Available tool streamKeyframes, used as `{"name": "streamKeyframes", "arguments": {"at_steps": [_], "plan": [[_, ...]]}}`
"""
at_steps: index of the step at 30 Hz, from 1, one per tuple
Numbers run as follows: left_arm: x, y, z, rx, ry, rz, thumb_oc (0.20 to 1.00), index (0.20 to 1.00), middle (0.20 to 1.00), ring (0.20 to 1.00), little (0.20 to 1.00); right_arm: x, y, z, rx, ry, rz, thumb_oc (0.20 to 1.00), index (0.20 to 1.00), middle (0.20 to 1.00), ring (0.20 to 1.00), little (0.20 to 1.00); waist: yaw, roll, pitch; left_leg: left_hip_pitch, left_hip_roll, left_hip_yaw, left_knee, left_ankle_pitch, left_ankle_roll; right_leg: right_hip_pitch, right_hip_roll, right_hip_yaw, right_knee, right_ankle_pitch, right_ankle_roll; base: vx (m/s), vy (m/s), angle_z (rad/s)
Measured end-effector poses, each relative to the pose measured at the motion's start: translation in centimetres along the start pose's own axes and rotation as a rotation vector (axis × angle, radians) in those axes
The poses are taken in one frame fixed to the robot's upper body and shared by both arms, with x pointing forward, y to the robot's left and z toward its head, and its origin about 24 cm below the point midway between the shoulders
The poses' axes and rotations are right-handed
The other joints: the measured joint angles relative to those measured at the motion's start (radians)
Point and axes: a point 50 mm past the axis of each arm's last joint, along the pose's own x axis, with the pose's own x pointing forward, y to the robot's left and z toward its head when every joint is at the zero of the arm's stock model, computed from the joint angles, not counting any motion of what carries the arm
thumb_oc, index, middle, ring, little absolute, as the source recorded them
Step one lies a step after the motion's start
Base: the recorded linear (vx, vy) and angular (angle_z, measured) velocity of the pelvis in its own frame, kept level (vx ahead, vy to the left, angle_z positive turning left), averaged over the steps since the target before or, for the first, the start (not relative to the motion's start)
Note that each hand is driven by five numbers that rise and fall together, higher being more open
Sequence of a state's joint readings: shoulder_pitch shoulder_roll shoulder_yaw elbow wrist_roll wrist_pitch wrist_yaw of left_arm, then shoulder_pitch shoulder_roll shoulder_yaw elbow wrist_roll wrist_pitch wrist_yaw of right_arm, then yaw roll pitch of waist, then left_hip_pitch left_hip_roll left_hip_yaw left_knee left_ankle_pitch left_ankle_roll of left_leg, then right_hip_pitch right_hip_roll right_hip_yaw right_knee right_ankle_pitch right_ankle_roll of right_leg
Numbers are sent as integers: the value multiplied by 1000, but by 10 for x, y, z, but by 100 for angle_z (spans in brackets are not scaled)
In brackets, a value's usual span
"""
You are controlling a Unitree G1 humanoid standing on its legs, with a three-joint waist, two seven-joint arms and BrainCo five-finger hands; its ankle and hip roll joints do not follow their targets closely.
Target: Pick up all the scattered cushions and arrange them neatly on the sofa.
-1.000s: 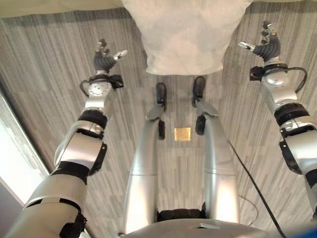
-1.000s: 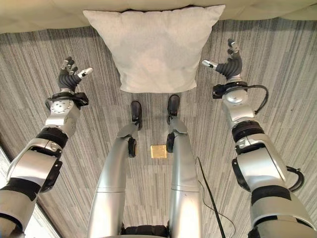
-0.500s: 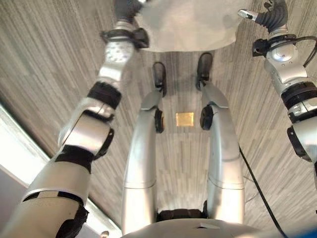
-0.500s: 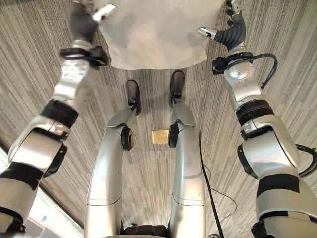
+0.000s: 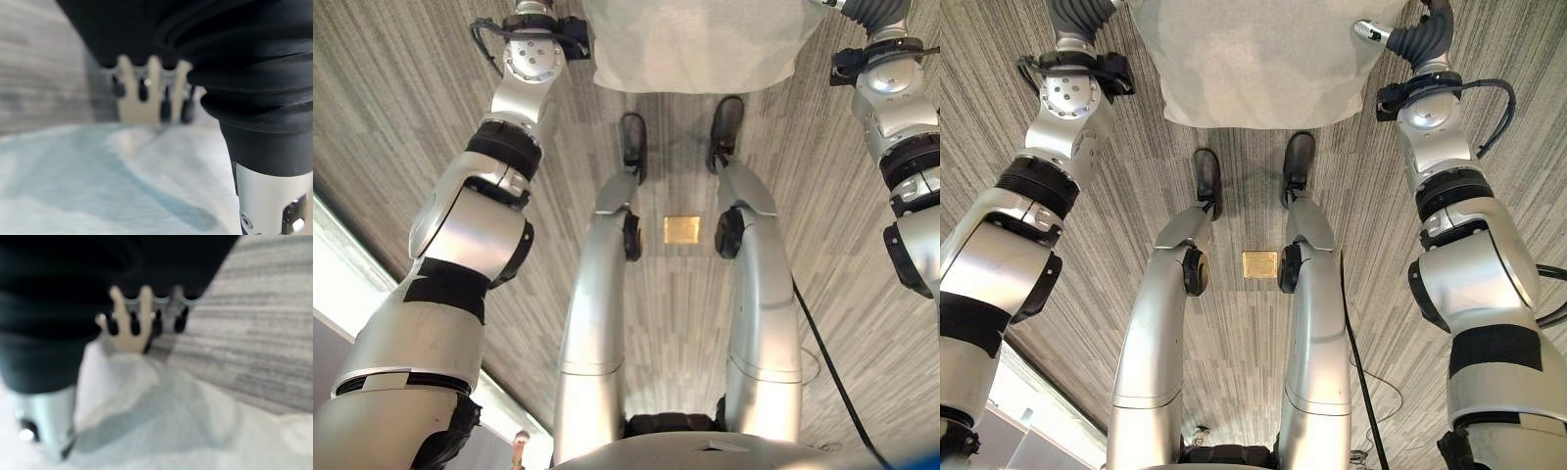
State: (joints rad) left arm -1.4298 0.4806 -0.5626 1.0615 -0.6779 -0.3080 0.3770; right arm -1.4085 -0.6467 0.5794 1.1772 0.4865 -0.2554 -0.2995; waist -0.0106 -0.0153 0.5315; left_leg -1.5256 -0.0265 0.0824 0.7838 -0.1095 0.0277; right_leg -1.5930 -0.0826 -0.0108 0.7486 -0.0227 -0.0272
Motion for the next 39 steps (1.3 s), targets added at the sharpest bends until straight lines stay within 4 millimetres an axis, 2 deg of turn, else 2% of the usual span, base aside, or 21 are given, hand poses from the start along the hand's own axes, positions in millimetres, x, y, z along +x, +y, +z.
{"name": "streamKeyframes", "arguments": {"at_steps": [4,5,7,9,11,12,13,14,15,19,23,26,27,29,31,32,33,36,39], "plan": [[0,-12,2,35,9,-43,1000,1000,1000,1000,1000,6,-6,12,13,-8,-39,1000,1000,1000,1000,1000,4,0,0,0,-1,1,-18,16,0,0,0,0,-15,14,0,0,0,0],[-1,-25,6,18,0,-72,1000,1000,1000,1000,1000,8,-1,19,52,-18,-37,1000,1000,1000,1000,1000,9,1,-1,0,-1,1,-19,18,0,0,0,0,-17,16,0,0,0,0],[-3,-38,8,-2,-1,-95,1000,1000,1000,1000,1000,9,11,30,114,-32,-19,1000,1000,1000,1000,1000,13,2,-1,-2,-2,1,-22,19,-1,-2,0,0,-17,19,0,0,0,0],[-3,-42,12,-15,-7,-91,1000,1000,1000,1000,1000,10,20,39,193,-33,-17,1000,1000,1000,1000,1000,21,2,-1,-4,-2,1,-27,24,-3,-8,-1,0,-17,20,-2,-1,-2,2],[-5,-50,11,-34,1,-98,1000,1000,1000,1000,1000,9,27,41,243,-21,-14,1000,1000,1000,1000,1000,30,2,-1,-3,-3,0,-30,26,-5,-9,-1,0,-15,20,-3,-3,0,4],[-5,-50,12,-36,-1,-97,605,605,605,605,605,10,27,43,263,-21,-20,1000,1000,1000,1000,1000,31,2,-1,-4,-4,-1,-30,27,-5,-12,-1,0,-13,19,-4,0,0,0],[-5,-51,13,-42,-1,-96,200,200,200,200,200,9,31,45,283,-21,-11,576,576,576,576,576,31,2,-1,-4,-5,-1,-30,28,-6,-13,-2,0,-11,20,-5,0,0,0],[-4,-51,13,-59,5,-91,200,200,200,200,200,9,34,47,300,-22,-5,344,344,344,344,344,30,2,-1,-4,-6,0,-29,28,-6,-13,-2,0,-10,20,-5,0,0,0],[-4,-50,13,-71,10,-84,200,200,200,200,200,8,37,48,323,-22,4,200,200,200,200,200,28,2,-1,-4,-6,0,-28,28,-6,-14,-3,1,-7,20,-5,0,0,0],[-3,-41,16,-113,4,-57,200,200,200,200,200,3,48,56,412,-39,33,200,200,200,200,200,27,3,-1,-3,-5,0,-22,30,-9,-15,-2,1,1,21,-7,0,0,0],[-11,-27,10,-162,-15,-36,200,200,200,200,200,-13,63,55,496,-77,112,200,200,200,200,200,21,3,-1,3,-1,1,-13,30,-9,-8,2,1,7,24,-12,0,0,0],[-19,-16,4,-202,-19,-25,200,200,200,200,200,-23,70,54,464,-120,162,200,200,200,200,200,20,3,-1,35,3,0,-26,36,-12,26,6,1,-10,29,-14,0,0,0],[-21,-10,4,-227,-27,-10,200,200,200,200,200,-25,65,51,464,-134,152,200,200,200,200,200,20,2,-1,58,2,1,-47,43,-11,48,6,1,-29,32,-11,-41,8,3],[-36,-4,-3,-285,-28,-5,200,200,200,200,200,-38,62,41,424,-167,178,200,200,200,200,200,13,1,-1,129,1,2,-111,66,-11,120,6,0,-86,53,-11,-52,-11,2],[-56,1,-28,-288,26,-1,200,200,200,200,200,-53,69,21,363,-148,216,200,200,200,200,200,4,2,-23,220,-4,-10,-164,76,-14,215,9,-3,-142,61,2,-36,-11,-4],[-72,2,-45,-284,62,0,200,200,200,200,200,-67,72,4,352,-120,232,200,200,200,200,200,-3,0,-104,211,-7,-12,-175,66,-16,204,8,-3,-150,51,11,0,0,0],[-81,4,-52,-293,72,6,200,200,200,200,200,-76,70,-5,351,-116,237,200,200,200,200,200,-4,0,-147,211,-8,-13,-178,61,-16,204,7,-3,-152,47,18,-35,-38,0],[-105,2,-57,-347,66,-3,200,200,200,200,200,-94,60,-11,386,-145,210,200,200,200,200,200,-7,0,-154,294,-9,-17,-193,63,-16,288,8,-7,-162,38,22,-62,-36,0],[-123,8,-71,-348,106,19,200,200,200,200,200,-113,64,-13,391,-172,227,200,200,200,200,200,-16,1,-151,395,-6,-19,-225,59,-19,384,11,-9,-188,34,20,-51,-56,-1]]}}
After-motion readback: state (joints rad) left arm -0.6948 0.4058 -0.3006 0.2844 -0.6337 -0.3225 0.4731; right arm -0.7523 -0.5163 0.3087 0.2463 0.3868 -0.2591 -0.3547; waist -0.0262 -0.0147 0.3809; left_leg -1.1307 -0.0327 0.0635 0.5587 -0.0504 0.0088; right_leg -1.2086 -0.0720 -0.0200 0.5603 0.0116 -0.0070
